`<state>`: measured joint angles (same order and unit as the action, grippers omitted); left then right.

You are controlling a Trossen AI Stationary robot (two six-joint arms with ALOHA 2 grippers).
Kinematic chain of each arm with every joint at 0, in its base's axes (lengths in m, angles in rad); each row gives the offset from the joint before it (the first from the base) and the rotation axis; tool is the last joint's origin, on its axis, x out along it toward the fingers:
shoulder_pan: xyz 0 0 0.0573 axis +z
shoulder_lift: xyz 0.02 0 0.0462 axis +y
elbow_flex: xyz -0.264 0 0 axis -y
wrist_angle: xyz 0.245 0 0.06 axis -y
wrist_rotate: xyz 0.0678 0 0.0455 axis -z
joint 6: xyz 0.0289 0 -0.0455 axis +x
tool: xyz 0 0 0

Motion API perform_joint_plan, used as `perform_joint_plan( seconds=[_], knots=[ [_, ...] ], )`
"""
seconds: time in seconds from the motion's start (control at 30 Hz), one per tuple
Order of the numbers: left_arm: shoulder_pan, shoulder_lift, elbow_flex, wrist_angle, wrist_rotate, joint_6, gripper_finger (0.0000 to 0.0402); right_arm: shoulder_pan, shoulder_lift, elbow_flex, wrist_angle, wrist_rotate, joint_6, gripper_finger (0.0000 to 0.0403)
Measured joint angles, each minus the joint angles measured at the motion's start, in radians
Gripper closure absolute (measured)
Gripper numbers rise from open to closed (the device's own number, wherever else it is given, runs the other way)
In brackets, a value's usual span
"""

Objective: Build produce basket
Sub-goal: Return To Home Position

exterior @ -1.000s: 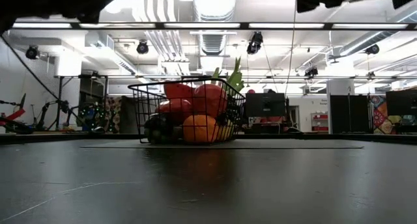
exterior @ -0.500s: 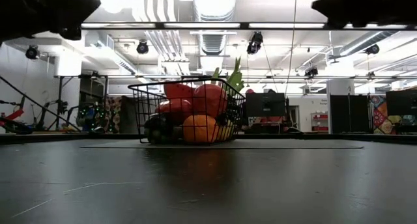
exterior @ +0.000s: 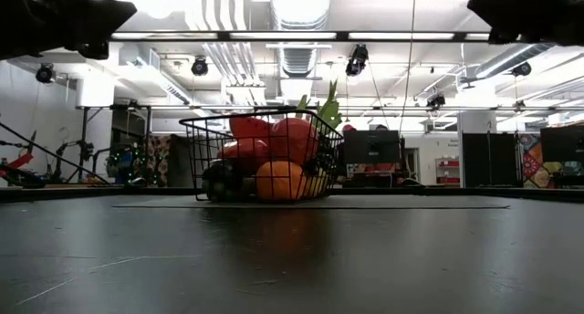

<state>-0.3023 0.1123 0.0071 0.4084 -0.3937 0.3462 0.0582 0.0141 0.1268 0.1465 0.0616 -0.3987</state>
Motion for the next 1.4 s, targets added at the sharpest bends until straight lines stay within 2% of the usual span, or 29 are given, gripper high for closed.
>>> perform_joint_plan(
  seconds=[0.27,0.4,0.5,0.77,1.4],
  knots=[
    [0.000,0.005,-0.001,0.003,-0.009,0.001,0.0400,0.000,0.013,-0.041,0.003,0.071,-0.040,0.0394],
    [0.000,0.018,-0.001,0.002,-0.009,0.001,0.0400,0.000,0.013,-0.050,0.010,0.196,-0.051,0.0394],
    [0.000,0.030,-0.002,0.000,-0.009,0.001,0.0400,0.000,0.015,-0.056,0.003,0.254,0.003,0.0394],
    [0.000,0.058,-0.002,0.001,-0.009,0.001,0.0400,0.000,0.015,-0.056,-0.014,0.254,0.113,0.0394],
    [0.000,0.117,-0.003,0.001,-0.009,0.002,0.0400,0.000,0.015,-0.056,-0.015,0.254,0.111,0.0394]
  ],
)
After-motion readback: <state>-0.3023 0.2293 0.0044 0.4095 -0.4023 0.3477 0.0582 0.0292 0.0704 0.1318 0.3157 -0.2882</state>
